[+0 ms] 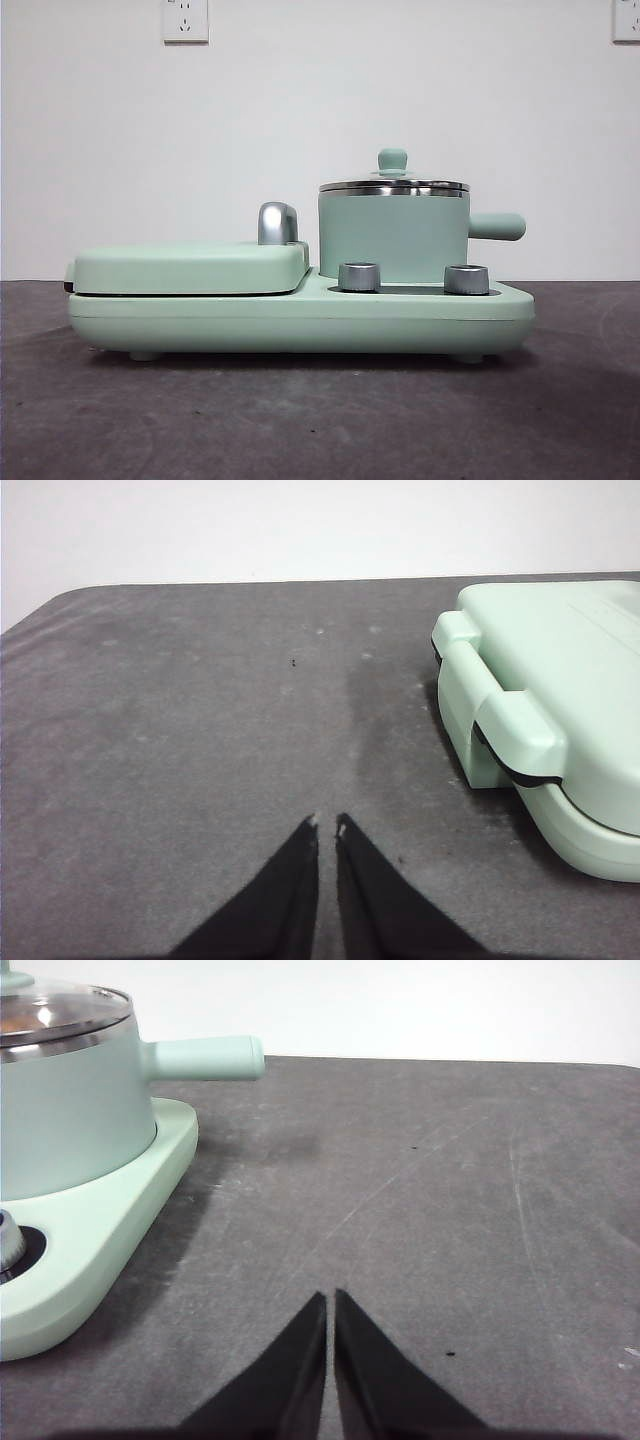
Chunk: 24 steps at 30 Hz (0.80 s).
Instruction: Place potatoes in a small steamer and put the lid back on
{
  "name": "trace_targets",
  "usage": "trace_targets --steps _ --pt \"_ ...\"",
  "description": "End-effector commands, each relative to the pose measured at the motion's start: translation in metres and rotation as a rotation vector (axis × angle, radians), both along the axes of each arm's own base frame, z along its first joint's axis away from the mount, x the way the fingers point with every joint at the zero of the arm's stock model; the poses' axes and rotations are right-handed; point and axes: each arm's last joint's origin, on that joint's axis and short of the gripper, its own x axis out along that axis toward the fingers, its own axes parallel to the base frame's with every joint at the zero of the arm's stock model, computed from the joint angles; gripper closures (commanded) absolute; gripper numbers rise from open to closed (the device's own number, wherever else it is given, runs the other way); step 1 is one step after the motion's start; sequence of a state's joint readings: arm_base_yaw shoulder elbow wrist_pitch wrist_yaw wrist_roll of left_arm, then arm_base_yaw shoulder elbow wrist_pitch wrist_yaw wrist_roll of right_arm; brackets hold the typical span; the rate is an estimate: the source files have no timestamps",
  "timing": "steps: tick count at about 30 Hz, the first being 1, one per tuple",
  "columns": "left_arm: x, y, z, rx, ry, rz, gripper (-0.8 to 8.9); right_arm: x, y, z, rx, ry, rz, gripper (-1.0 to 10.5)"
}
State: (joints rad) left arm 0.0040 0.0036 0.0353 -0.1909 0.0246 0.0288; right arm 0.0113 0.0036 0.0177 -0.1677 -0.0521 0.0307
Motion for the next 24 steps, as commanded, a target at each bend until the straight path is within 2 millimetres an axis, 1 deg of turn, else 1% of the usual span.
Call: trace_targets --steps 1,24 --pt "0.0001 0.0002 -0.006 -0.015 0.036 0.006 7.88 0.0004 -0.0001 -0.0008 0.01 -0.004 -0.003 9.4" --pt "0.0001 -0.0002 -0.0055 -0.016 0.032 -0.003 7.88 0.0004 -0.0001 -0.0008 0.01 -0.004 -0.003 9.4"
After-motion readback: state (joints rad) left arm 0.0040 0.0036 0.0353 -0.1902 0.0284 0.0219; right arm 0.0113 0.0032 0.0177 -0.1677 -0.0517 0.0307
